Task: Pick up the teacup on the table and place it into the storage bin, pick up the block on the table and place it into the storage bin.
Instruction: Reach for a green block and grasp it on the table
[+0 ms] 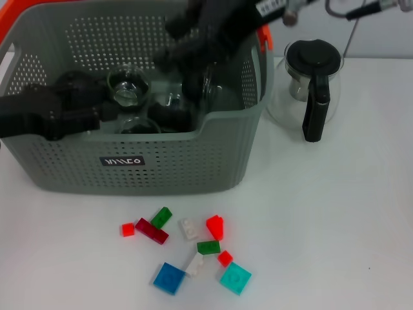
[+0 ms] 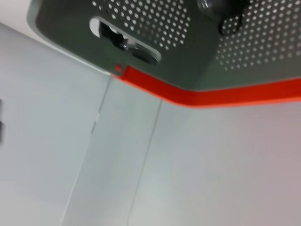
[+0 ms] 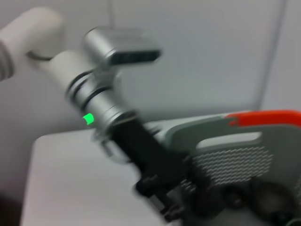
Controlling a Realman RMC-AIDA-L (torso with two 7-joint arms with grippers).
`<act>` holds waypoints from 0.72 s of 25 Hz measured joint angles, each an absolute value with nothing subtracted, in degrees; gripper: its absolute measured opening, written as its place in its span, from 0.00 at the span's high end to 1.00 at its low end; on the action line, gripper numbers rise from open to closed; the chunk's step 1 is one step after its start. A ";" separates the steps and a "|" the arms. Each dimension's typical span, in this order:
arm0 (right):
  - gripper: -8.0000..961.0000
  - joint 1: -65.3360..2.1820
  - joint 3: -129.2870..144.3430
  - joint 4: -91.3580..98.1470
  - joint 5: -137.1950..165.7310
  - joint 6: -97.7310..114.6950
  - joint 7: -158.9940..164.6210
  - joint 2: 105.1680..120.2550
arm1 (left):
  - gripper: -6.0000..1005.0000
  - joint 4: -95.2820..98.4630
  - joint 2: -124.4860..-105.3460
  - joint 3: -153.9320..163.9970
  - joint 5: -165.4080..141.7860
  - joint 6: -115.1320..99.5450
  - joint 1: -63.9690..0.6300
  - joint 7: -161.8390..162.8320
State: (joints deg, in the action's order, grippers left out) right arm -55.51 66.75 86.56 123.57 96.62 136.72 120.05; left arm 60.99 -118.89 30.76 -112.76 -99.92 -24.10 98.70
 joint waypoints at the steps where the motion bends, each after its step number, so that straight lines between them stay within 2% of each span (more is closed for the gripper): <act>1: 0.44 -55.59 66.82 87.07 123.25 98.58 137.05 120.06 | 0.37 61.08 -118.90 30.22 -112.71 -99.93 -24.14 98.70; 18: 0.44 -55.79 68.92 87.34 123.75 113.18 140.08 120.01 | 0.37 64.41 -117.80 27.84 -113.28 -104.53 -23.94 99.17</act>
State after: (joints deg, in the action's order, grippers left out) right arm -55.79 68.92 87.34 123.75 113.18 140.08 120.01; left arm 64.41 -117.80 27.84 -113.28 -104.53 -23.94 99.17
